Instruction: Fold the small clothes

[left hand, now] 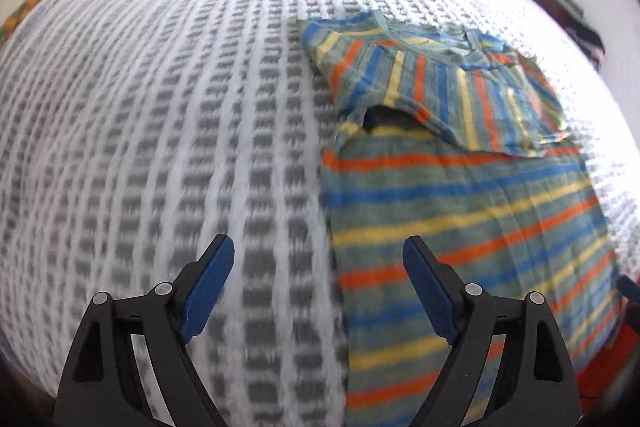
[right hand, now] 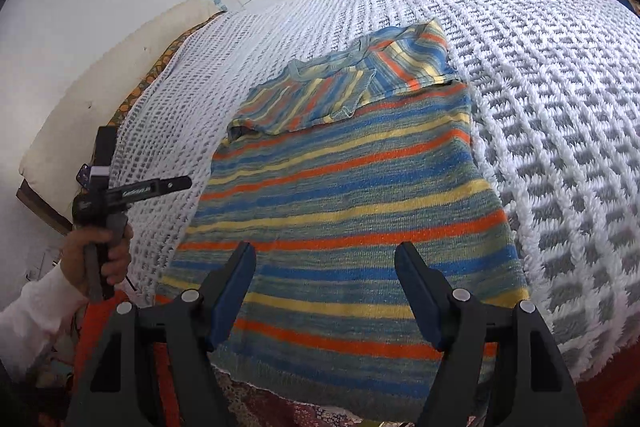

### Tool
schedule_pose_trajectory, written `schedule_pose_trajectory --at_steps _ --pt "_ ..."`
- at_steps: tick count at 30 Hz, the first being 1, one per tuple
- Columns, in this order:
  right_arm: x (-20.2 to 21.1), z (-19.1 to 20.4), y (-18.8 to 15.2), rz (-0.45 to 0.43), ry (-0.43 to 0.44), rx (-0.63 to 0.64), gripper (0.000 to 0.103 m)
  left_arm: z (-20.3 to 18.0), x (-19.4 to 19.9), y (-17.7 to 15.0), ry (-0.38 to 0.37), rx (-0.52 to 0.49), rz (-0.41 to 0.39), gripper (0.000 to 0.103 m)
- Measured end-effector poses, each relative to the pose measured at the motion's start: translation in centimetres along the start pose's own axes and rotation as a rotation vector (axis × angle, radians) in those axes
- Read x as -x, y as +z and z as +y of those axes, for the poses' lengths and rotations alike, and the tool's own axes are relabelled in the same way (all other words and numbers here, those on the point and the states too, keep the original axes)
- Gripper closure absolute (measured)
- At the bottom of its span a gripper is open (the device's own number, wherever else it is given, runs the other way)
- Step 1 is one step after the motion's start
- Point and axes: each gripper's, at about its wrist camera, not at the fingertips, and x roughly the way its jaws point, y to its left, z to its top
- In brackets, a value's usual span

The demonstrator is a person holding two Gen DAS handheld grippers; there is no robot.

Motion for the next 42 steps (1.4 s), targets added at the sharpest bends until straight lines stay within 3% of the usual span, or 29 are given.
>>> schedule_pose_trajectory --at_steps 3,8,10,11,14,20,25,32,37,42 --pt "-0.3 -0.2 0.1 0.009 0.014 -0.006 0.031 -1.7 -2.5 2.8 0.053 -0.053 0.005 0.016" --pt "-0.9 -0.1 0.2 0.034 0.029 0.001 0.031 -1.6 -5.9 6.5 0.086 0.026 0.023 0.017" --pt "-1.2 -0.1 0.3 0.041 0.034 0.001 0.031 0.2 -7.1 6.9 0.167 0.117 0.049 0.024" --pt "-1.3 -0.1 0.4 0.041 0.037 0.001 0.031 1.9 -7.2 6.8 0.172 0.199 0.057 0.024" --pt "-1.4 -0.1 0.6 0.037 0.041 0.005 0.031 6.1 -7.0 5.3 0.056 0.398 0.079 0.019" --pt "-2.2 0.0 0.7 0.055 0.053 0.004 0.031 5.3 -5.2 3.6 0.053 0.279 0.090 0.019" --pt "-1.0 -0.2 0.9 0.008 0.046 -0.006 0.031 5.3 -1.5 -0.9 -0.031 0.291 0.088 0.018" --pt "-0.6 -1.6 0.9 -0.011 0.017 -0.078 0.031 3.1 3.8 -9.9 -0.161 0.334 0.057 0.017" --pt "-0.5 -1.1 0.8 -0.010 0.011 -0.060 0.031 1.5 6.5 -15.1 -0.172 0.330 0.045 0.016" --pt "-0.4 -0.9 0.7 -0.017 0.010 -0.050 0.031 1.4 7.8 -15.7 -0.137 0.293 0.004 0.016"
